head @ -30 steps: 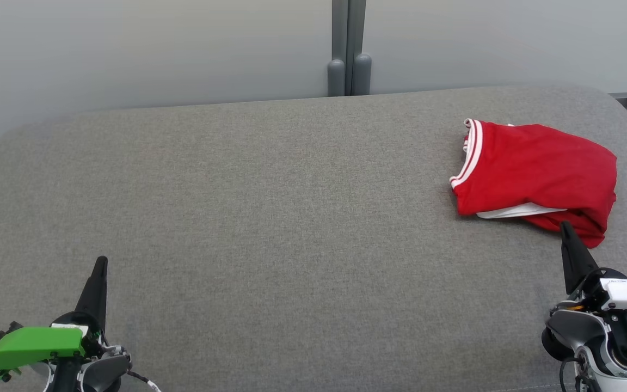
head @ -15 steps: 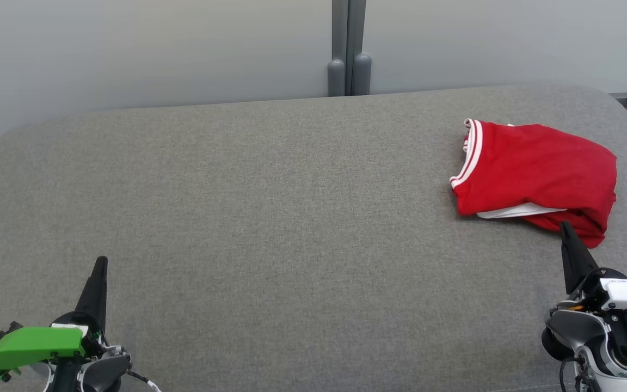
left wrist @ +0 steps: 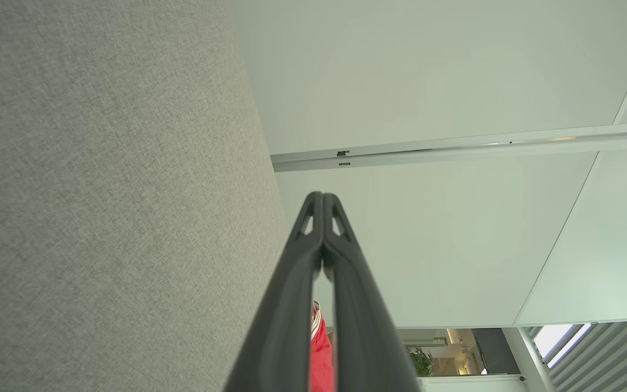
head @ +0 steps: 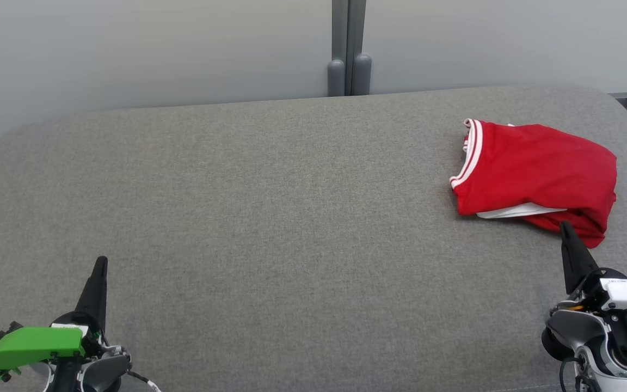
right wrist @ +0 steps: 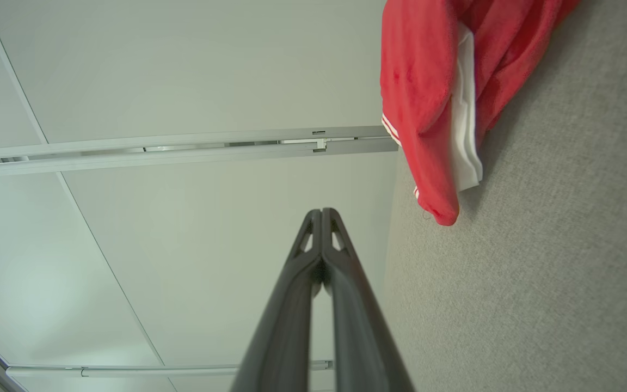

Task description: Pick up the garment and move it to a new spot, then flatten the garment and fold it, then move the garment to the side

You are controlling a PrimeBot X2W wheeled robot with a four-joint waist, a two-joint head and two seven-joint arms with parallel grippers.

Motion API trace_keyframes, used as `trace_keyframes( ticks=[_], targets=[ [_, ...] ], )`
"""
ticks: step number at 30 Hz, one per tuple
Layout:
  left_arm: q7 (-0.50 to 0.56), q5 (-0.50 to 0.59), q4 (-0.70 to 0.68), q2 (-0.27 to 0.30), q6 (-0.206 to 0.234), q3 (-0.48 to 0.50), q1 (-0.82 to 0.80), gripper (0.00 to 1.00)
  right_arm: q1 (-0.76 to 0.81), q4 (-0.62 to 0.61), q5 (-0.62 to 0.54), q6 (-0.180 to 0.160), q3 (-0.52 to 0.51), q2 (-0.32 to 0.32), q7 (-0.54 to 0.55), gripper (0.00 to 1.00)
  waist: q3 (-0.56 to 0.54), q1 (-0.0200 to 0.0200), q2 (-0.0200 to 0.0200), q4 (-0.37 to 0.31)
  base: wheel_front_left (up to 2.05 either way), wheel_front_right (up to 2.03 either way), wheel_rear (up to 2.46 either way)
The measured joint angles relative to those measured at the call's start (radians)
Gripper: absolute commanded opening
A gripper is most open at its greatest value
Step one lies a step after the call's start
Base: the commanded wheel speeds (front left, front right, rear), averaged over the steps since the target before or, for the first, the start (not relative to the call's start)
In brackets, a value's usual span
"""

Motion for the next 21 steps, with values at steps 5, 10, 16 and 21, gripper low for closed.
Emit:
trace_keyframes(
  ticks=[5,10,16,21],
  targets=[
    [0.0,0.0,0.0,0.0,0.0,0.0,0.0,0.0,0.0,0.0,0.0,0.0,0.0,0.0,0.0,0.0,0.0,0.0,0.0,0.0,0.0,0.0,0.0],
    [0.0,0.0,0.0,0.0,0.0,0.0,0.0,0.0,0.0,0.0,0.001,0.0,0.0,0.0,0.0,0.0,0.0,0.0,0.0,0.0,0.0,0.0,0.0],
    [0.0,0.0,0.0,0.0,0.0,0.0,0.0,0.0,0.0,0.0,0.001,0.0,0.0,0.0,0.0,0.0,0.0,0.0,0.0,0.0,0.0,0.0,0.0],
    [0.0,0.0,0.0,0.0,0.0,0.0,0.0,0.0,0.0,0.0,0.001,0.0,0.0,0.0,0.0,0.0,0.0,0.0,0.0,0.0,0.0,0.0,0.0]
  ],
)
